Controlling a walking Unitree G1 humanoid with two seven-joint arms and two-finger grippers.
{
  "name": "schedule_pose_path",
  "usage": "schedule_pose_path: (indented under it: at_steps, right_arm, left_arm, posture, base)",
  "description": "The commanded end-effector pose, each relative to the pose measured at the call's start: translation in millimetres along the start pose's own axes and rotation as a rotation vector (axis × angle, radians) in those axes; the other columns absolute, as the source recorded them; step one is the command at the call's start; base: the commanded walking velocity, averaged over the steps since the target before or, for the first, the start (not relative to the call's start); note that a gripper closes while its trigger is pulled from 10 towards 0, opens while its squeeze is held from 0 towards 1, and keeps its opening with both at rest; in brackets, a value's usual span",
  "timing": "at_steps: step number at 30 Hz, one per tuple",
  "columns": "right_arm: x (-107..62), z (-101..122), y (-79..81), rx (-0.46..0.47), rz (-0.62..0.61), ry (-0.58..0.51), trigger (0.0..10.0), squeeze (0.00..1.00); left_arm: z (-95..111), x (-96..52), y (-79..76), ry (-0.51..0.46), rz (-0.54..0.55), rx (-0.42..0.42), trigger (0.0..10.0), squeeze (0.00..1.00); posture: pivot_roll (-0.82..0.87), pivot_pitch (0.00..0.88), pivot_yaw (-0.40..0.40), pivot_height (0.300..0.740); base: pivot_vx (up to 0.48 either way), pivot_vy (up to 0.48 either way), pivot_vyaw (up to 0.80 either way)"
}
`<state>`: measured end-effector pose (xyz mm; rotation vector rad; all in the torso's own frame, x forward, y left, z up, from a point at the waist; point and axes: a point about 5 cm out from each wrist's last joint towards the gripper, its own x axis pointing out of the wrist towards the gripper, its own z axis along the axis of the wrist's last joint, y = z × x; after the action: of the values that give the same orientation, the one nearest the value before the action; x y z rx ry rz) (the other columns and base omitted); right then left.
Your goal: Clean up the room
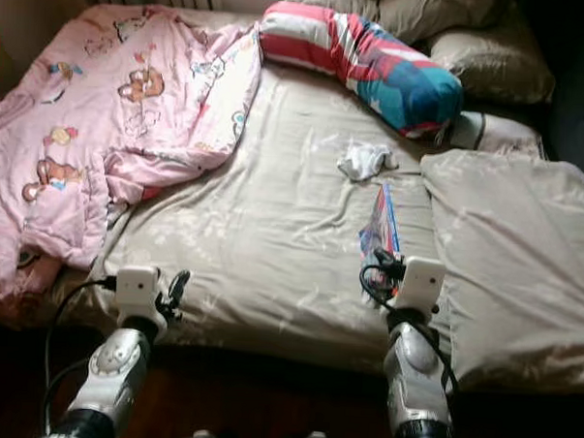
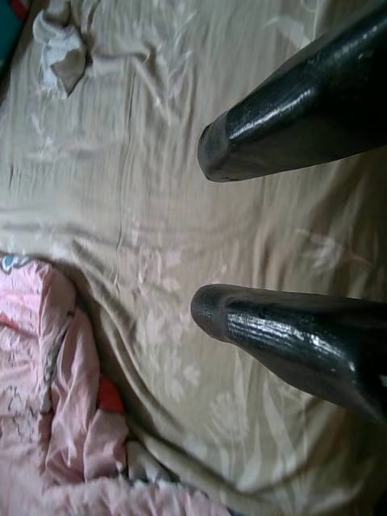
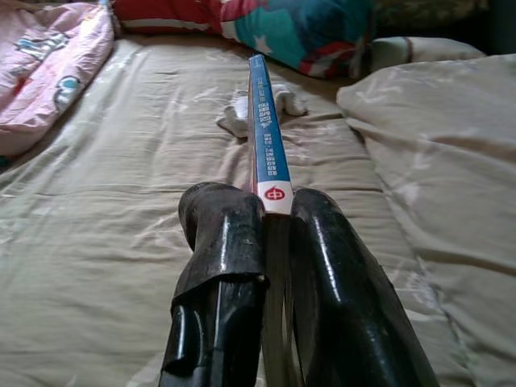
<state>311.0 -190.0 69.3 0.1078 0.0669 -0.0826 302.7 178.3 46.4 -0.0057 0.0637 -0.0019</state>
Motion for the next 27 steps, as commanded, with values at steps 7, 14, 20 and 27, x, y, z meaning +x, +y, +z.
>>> schedule_pose_path:
  at_steps: [7, 14, 20, 27]
  right_arm:
    - [2.1, 5.0, 4.4, 0.014, -0.003, -0.038, 10.0, 0.00]
    - [3.7, 3.9, 5.4, 0.033, -0.005, -0.023, 10.0, 0.00]
    - [3.0, 5.4, 7.8, 0.029, 0.001, -0.037, 10.0, 0.00]
    - [2.0, 3.4, 8.3, 0.029, -0.001, -0.031, 10.0, 0.00]
  left_arm:
    - [-5.6, -2.3, 0.6, 0.032, -0.008, -0.003, 10.0, 0.00]
    - [-4.9, -1.4, 0.7, 0.031, -0.012, -0.002, 10.0, 0.00]
    - [-4.5, -1.3, -0.9, 0.028, -0.018, -0.002, 10.0, 0.00]
    - [-5.1, -2.8, -0.9, 0.026, -0.021, -0.001, 10.0, 0.00]
  posture:
    - [-0.04, 0.200, 0.008, 0.740]
    - [-0.04, 0.193, 0.008, 0.740]
    - [-0.05, 0.194, 0.008, 0.740]
    - [-0.04, 0.209, 0.009, 0.740]
  base:
    - [0.034, 0.000, -0.20]
    - [0.245, 0.000, -0.28]
    - [0.249, 0.000, -0.23]
    - [0.271, 0.000, 0.00]
